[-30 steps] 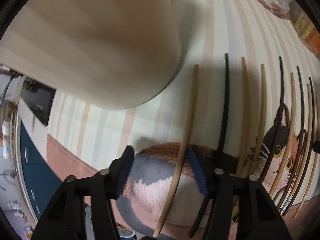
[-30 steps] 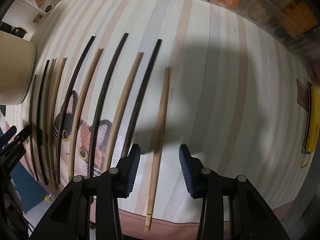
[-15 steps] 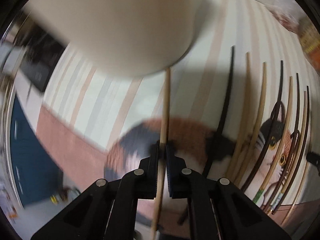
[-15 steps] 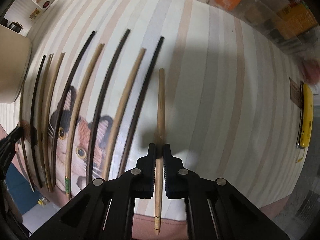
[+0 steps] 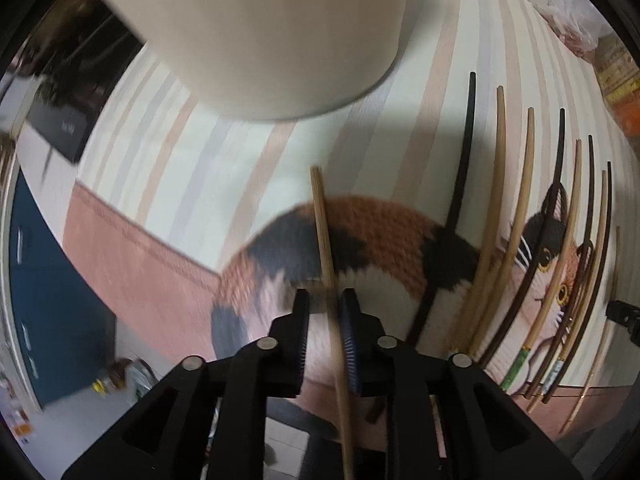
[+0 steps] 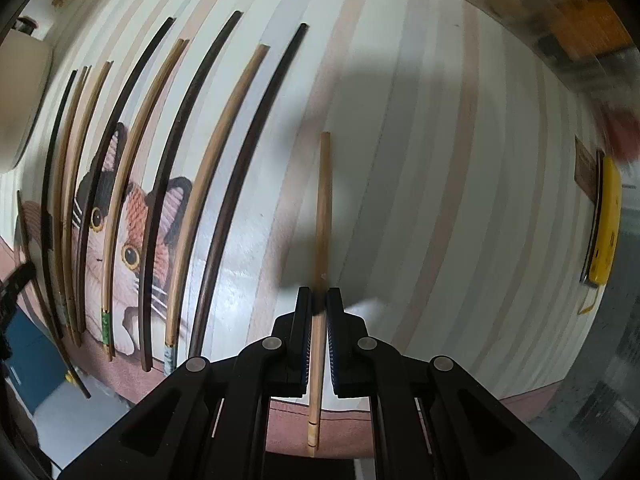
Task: Organize utensils
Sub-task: 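Lift both wooden chopsticks upright off the placemat with both tools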
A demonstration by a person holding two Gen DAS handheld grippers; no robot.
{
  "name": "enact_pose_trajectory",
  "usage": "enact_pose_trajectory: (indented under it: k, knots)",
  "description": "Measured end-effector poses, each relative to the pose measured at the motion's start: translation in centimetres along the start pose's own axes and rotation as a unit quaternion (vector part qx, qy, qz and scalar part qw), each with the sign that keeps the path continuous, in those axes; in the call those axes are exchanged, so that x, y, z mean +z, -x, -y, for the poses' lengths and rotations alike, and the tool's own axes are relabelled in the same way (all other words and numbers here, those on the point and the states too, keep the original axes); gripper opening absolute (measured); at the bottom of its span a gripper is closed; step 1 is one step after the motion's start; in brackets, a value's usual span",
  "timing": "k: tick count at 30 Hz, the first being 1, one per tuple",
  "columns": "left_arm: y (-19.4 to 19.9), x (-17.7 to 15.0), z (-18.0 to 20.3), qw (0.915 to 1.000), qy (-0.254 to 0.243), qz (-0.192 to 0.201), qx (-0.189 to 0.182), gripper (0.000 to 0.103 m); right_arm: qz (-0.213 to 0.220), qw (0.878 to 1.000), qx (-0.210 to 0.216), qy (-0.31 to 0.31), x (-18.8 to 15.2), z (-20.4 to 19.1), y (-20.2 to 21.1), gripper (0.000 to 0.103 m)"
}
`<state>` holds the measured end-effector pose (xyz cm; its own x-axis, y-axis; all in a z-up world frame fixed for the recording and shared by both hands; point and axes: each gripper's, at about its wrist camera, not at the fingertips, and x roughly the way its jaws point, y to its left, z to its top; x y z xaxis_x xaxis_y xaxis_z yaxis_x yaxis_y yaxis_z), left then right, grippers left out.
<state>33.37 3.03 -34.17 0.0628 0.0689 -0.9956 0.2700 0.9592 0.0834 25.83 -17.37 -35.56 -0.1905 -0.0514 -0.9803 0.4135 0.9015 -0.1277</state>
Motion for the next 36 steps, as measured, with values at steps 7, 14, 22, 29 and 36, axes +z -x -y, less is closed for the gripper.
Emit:
enact_pose_trajectory:
  k: [7,14,22,29,36]
  knots:
    - [0.1,1.2,0.6,0.9998,0.007,0.019,0.001,0.004,-0.026,1.0,-0.001,0.003,0.8,-0.7,0.2,0.009]
    - [1.3,0.2,1.1,0.998,0.037,0.043,0.028,0.004,0.025,0.999,0.014,-0.022,0.4,1.8,0.7,0.007]
    - [6.0,-2.3,-1.8,0.9916,0.089,0.091,0.024,0.003,0.101,0.994,0.026,-0.016,-2.3,-0.1,5.1,0.007]
    - [10.8,-3.4,-2.8,0.9836,0.116,0.137,0.016,0.003,0.16,0.986,0.05,0.005,-3.7,-1.3,9.8,0.007]
    - [15.7,-3.2,-2.0,0.9729,0.136,0.187,0.006,0.003,0.211,0.974,0.073,0.024,-2.6,-1.9,13.0,0.007]
